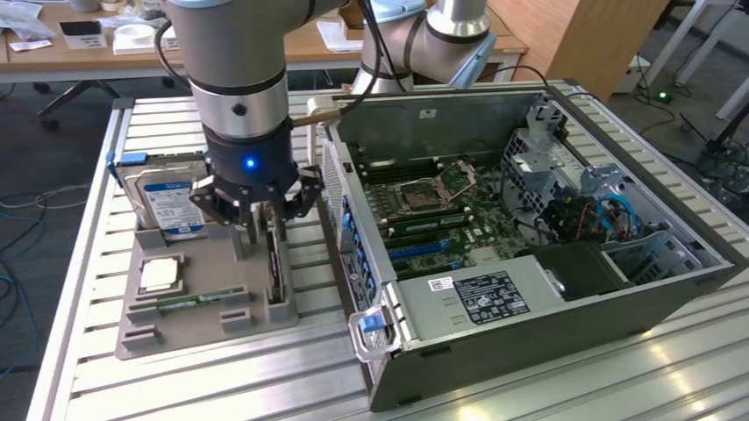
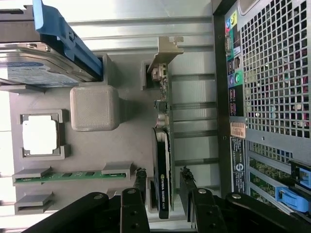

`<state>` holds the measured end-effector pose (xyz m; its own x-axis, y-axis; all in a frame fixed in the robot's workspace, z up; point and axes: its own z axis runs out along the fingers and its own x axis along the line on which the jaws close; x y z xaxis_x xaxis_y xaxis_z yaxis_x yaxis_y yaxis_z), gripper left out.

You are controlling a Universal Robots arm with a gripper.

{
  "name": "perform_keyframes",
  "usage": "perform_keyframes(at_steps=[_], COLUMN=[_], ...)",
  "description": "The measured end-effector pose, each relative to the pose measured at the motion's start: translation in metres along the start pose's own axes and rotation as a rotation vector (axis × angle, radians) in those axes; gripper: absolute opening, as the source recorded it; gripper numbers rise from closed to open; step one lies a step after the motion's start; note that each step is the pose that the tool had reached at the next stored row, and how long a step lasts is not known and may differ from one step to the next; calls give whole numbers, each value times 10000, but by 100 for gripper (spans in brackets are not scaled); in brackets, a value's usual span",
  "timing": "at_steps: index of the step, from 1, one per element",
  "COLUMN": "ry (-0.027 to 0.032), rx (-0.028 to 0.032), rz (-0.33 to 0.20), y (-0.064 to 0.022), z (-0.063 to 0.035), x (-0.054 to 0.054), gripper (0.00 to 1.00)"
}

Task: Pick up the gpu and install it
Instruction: 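Pick up the gpu and move the gpu toward the slot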

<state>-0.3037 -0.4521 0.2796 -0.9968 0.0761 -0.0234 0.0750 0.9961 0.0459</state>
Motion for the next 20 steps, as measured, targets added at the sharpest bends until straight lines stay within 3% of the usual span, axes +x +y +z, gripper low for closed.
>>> perform_keyframes(at_steps=[13, 20], ry=[2, 0], rx=[2, 0], rz=[0, 1], y=[-4, -3], z=[146, 164], x=[-3, -17], gripper=[42, 42])
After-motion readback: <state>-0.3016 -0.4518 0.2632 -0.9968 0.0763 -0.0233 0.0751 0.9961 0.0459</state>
